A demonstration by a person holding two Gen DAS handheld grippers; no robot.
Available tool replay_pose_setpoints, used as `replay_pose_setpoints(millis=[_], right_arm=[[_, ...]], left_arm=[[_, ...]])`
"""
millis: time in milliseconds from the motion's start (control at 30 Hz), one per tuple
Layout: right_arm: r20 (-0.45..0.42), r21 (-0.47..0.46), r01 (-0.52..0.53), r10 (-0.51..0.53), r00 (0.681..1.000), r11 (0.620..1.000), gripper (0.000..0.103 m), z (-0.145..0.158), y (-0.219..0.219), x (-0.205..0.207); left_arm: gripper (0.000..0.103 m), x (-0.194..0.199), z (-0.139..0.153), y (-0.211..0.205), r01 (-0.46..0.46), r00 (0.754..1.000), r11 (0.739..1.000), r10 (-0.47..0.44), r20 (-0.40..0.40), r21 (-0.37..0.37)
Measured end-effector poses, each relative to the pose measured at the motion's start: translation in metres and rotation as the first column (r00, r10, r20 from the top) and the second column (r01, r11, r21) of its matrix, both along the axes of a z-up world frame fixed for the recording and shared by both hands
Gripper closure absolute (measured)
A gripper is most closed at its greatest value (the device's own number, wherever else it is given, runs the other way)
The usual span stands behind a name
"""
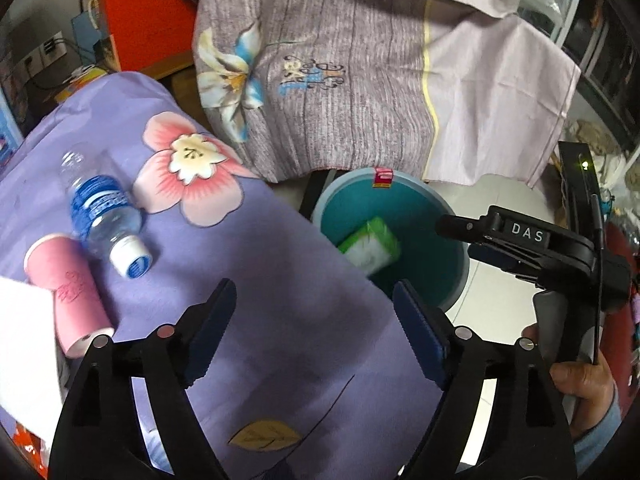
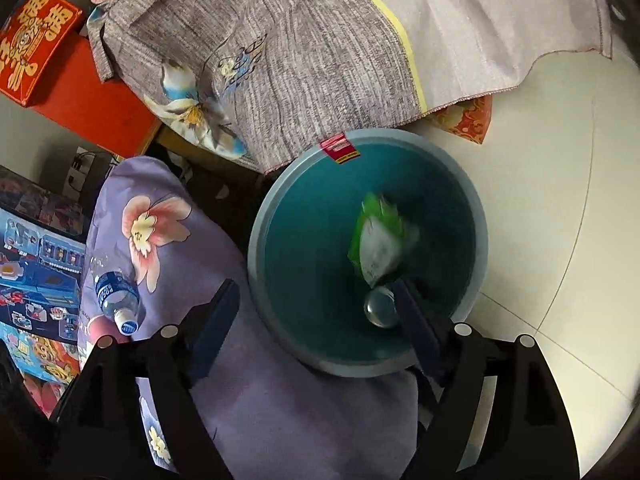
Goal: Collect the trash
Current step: 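Carry the can and box to the teal bin and release both, then move both open grippers back over the table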
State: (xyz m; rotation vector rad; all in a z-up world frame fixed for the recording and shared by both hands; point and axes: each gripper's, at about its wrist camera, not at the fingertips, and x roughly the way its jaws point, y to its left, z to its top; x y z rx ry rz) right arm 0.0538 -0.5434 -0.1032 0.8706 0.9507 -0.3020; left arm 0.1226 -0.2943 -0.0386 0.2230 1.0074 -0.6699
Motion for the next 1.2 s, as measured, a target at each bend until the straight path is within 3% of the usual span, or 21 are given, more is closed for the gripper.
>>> replay_pose_setpoints(millis=[333, 633, 933, 1100, 1200], right_arm=[[0.005, 0.004, -0.140, 0.140, 0.990, 0.990, 0.023, 0.025, 0.069, 0.015], [0.006, -0.023, -0.302, 0.302, 0.953, 0.953, 0.023, 0.047, 0.152, 0.038], [-0.025, -0.044, -0.460, 0.460, 0.888, 0.887, 0.023, 0.059, 0.233, 0.048], [-0.037, -0.065, -0.511, 0.510, 0.859, 0.857, 0.023, 0.067, 0.267, 0.049], [-0.050, -0.069, -0.567, 0.564, 0.824, 0.821, 0.023, 0.070, 0.292, 0.050]], left_arm=[[0.015, -0.014, 0.021, 0.080, -0.124, 0.992, 0.992, 0.125, 0.030, -0.029], [0.012, -0.023, 0.034, 0.179, -0.279, 0.957, 0.959, 0.281, 0.075, -0.043], [0.012, -0.034, 0.032, 0.270, -0.424, 0.902, 0.903, 0.428, 0.061, -0.065], [0.012, -0.045, 0.022, 0.325, -0.508, 0.859, 0.859, 0.511, 0.040, -0.054], [0.012, -0.055, 0.013, 0.356, -0.564, 0.825, 0.824, 0.565, 0.003, -0.051]])
